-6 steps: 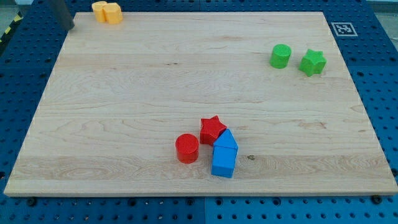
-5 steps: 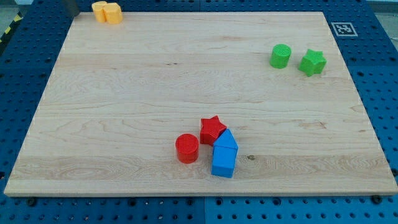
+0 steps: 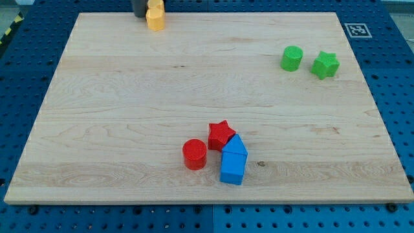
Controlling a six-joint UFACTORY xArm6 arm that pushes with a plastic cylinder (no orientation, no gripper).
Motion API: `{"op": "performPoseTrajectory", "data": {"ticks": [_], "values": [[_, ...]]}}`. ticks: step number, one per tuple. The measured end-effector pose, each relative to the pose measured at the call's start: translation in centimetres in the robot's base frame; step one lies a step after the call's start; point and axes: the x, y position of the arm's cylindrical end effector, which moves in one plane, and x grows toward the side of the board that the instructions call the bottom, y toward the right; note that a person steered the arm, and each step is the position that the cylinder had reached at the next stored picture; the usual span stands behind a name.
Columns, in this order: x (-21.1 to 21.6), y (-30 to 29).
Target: Slide the yellow hexagon towards the center of the board
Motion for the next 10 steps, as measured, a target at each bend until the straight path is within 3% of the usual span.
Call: {"op": "performPoseTrajectory", "data": {"ticks": [7, 8, 10], "values": [[5.5, 4.5], [7.0, 4.7], [14.3, 5.1]]}}
